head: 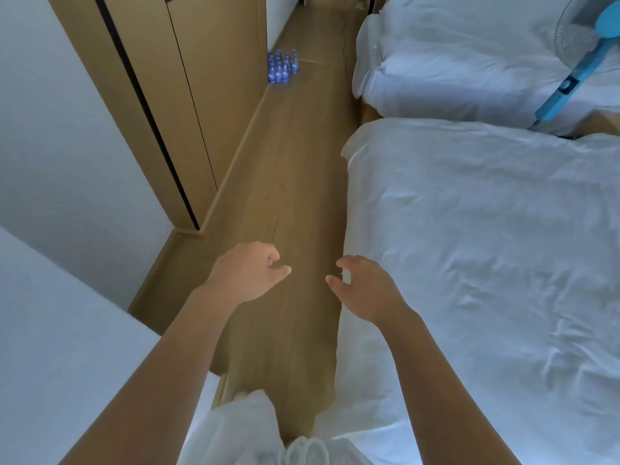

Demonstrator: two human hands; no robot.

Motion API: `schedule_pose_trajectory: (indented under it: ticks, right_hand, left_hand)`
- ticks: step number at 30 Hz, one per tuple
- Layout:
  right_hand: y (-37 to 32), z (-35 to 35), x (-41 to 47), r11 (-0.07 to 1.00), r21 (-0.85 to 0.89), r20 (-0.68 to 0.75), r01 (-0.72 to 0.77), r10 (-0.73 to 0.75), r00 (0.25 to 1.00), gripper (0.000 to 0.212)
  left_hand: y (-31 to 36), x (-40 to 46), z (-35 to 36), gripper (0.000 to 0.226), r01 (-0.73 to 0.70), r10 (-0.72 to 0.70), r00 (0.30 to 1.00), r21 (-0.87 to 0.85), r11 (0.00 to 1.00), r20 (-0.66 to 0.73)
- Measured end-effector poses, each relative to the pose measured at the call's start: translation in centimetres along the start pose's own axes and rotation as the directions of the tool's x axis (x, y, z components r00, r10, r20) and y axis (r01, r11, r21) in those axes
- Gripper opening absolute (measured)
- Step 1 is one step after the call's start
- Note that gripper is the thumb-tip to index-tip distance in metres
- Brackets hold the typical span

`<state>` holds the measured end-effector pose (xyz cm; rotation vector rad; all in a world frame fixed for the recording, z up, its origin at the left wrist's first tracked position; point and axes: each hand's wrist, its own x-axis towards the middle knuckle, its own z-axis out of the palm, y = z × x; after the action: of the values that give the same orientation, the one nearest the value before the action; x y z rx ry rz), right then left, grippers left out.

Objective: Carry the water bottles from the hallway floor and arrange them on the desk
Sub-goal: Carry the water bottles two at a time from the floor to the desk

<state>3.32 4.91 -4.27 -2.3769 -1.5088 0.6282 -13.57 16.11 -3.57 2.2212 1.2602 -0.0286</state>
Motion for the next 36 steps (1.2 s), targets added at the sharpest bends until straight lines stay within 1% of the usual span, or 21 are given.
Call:
schedule_pose_trajectory:
  ticks: [5, 10, 14, 17, 22, 29, 32, 34, 36]
  right_hand:
    - [0.7, -1.7, 9.0, 1.0, -0.006, 0.011, -0.004, 0.004, 1.0, 0.047]
    - [0.4, -4.6, 20.2, 1.0, 0.003, -0.003, -0.029, 0.029, 1.0, 0.047]
    - [-0.4, -7.2, 28.6, 0.998, 0.017, 0.015, -0.068, 0.067, 0.998, 0.046]
    - [-0.5, -9.0, 34.4, 0.996, 0.023, 0.0, -0.091, 0.091, 0.996, 0.045]
    - [0.1, -10.9, 42.8, 0.992, 0.03, -0.002, -0.126, 0.126, 0.992, 0.04]
    - [3.5, -13.3, 55.8, 0.992, 0.05, 0.01, -0.116, 0.116, 0.993, 0.041]
    - [5.8, -15.4, 62.1, 0.992, 0.05, 0.006, -0.116, 0.116, 0.993, 0.039]
    - [7.4, -17.2, 66.5, 0.991, 0.052, 0.004, -0.123, 0.123, 0.992, 0.035]
    - [8.9, -19.3, 70.8, 0.988, 0.064, 0.012, -0.142, 0.141, 0.99, 0.036]
  left_hand:
    - [0.6, 9.4, -2.0, 0.045, 0.008, -0.007, 1.0, -0.035, 0.999, 0.021]
    - [0.6, 20.9, -5.6, 0.043, 0.011, -0.011, 1.0, -0.062, 0.998, 0.011]
    - [0.9, 30.0, -9.8, 0.043, 0.002, -0.002, 1.0, -0.055, 0.999, 0.017]
    - [1.6, 36.2, -12.5, 0.042, -0.015, 0.016, 1.0, -0.048, 0.999, 0.015]
    - [2.2, 44.3, -14.2, 0.042, -0.016, 0.017, 0.999, -0.029, 0.999, 0.045]
    - [4.0, 57.6, -15.9, 0.041, -0.006, 0.007, 0.998, -0.016, 1.0, 0.066]
    - [6.1, 64.6, -17.1, 0.041, -0.011, 0.011, 0.999, 0.0, 1.0, 0.043]
    - [7.8, 69.3, -18.1, 0.04, -0.001, 0.001, 0.999, -0.012, 1.0, 0.032]
    - [9.4, 73.7, -19.1, 0.04, 0.017, -0.016, 0.999, -0.029, 0.999, 0.035]
